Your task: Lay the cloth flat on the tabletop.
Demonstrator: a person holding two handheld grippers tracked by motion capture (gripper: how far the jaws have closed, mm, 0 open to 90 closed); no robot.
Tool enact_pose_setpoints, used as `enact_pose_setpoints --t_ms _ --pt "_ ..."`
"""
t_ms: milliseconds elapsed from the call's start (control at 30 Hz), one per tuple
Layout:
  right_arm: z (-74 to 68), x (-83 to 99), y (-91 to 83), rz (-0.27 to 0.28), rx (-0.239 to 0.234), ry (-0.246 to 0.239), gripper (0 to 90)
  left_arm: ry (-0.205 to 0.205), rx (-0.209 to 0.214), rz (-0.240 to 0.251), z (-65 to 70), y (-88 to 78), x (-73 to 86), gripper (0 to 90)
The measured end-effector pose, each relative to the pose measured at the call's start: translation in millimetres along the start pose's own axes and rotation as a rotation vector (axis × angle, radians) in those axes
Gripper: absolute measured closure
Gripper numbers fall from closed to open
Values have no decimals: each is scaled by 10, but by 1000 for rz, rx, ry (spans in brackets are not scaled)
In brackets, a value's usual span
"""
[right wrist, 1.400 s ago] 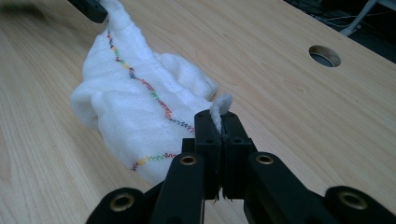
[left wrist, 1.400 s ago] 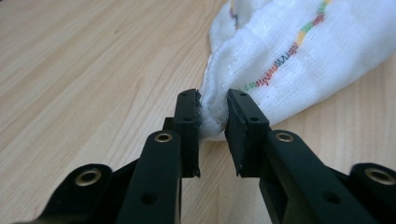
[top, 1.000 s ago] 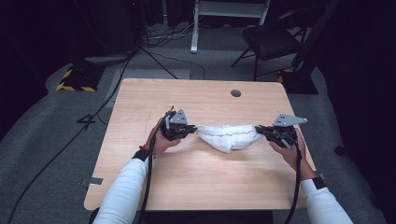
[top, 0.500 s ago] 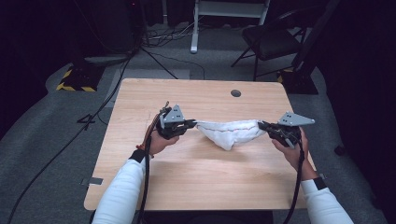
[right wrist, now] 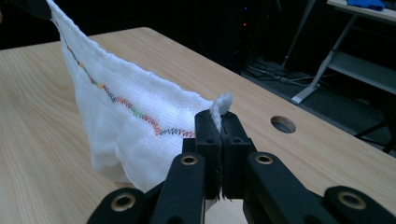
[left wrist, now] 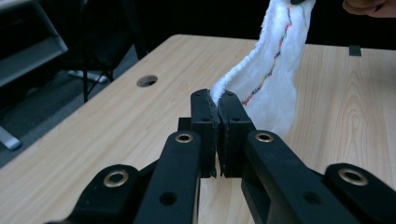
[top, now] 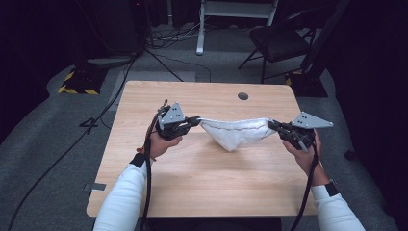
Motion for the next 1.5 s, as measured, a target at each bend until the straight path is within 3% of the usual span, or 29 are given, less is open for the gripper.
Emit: enact_pose_setpoints --t_ms 333,700,1167,1300,1500 --pt "-78 -224 -327 98 -1 -13 883 31 -24 67 73 -269 -185 867" --pt "-200 -380 -537 156 -3 -35 883 56 -49 117 146 -522 -339 867" --pt "-400 -612 -987 267 -8 -63 883 94 -98 170 369 -965 -601 867" --pt "-410 -644 -1002 264 -4 -60 883 84 -106 141 335 -911 -580 867" --pt "-280 -583 -700 191 10 -27 883 11 -99 56 84 -583 -410 867"
Point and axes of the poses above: each handheld gripper's, and its own axes: y roughly forward along the jaws, x roughly out of its underside, z roughly to its right, the point moved 6 cm from there along y, roughly forward along the jaws, and after that the axes turned 12 degrees about -z, right-handed, at the moved point
